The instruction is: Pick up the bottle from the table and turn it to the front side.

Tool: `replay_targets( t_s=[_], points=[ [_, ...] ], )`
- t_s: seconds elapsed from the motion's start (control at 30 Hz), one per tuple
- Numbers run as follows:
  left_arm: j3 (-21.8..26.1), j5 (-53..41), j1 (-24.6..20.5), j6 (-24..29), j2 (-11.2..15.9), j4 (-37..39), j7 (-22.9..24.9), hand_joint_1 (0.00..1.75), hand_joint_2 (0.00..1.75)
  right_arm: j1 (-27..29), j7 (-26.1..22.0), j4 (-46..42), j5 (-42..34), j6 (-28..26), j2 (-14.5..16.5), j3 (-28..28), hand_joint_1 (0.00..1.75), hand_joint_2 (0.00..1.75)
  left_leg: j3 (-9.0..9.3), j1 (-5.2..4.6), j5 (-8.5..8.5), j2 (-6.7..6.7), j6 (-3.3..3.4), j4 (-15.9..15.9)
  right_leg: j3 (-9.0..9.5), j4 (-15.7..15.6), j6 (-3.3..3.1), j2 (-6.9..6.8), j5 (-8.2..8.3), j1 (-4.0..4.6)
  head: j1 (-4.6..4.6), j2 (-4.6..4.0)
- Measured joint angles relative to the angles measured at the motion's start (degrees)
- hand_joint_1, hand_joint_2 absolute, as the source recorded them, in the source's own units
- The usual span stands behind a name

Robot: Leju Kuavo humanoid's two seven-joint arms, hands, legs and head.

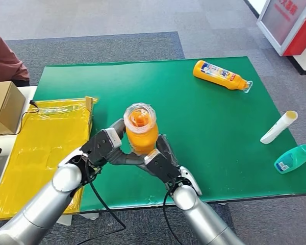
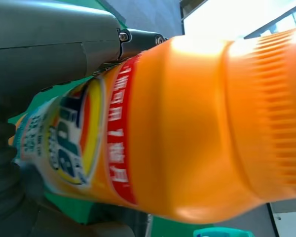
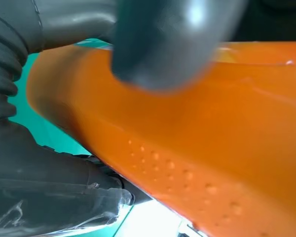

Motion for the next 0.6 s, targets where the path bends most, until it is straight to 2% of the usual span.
replay_targets(
  t_s=[0.03,0.07,0.17,0.2,0.6],
  points=[
    [0.0,0.0,-0.1,0.0,-0.1,-0.2,0.0,0.0,1.75,0.0,0.0,0.2,0.1,0.0,0.1,0.0,1.75,1.75,0.0,0.0,0.0,0.0,0.0,0.0,0.0,0.0,0.0,0.0,0.0,0.0,0.0,0.0],
    [0.0,0.0,-0.2,0.0,-0.3,-0.4,0.0,0.08,1.75,0.0,0.0,0.5,0.2,0.0,0.1,0.0,1.75,1.75,0.0,0.0,0.0,0.0,0.0,0.0,0.01,0.0,0.0,0.0,0.0,0.0,0.0,0.0],
    [0.0,-0.1,-0.5,0.1,-0.9,-0.9,0.0,1.39,1.75,0.0,0.2,1.5,0.6,0.0,0.3,0.1,1.75,1.75,0.0,0.0,0.0,0.0,0.0,0.0,0.01,0.0,0.0,0.0,0.0,0.0,0.0,0.0],
    [0.0,-0.1,-0.8,0.1,-1.1,-1.0,0.0,1.75,1.75,0.0,0.3,1.9,0.7,0.0,0.3,0.0,1.75,1.75,-0.01,0.0,0.0,0.0,0.0,0.0,0.01,0.0,0.0,-0.01,0.0,0.0,0.0,0.0],
    [0.0,-0.6,-1.2,0.5,-1.4,-1.5,0.0,1.75,1.75,-0.8,-0.1,4.9,0.8,-0.3,1.0,-0.1,1.75,1.75,0.0,0.0,0.01,0.03,-0.01,0.0,-0.02,0.0,-0.04,0.02,0.02,0.01,0.0,0.0]
  ],
)
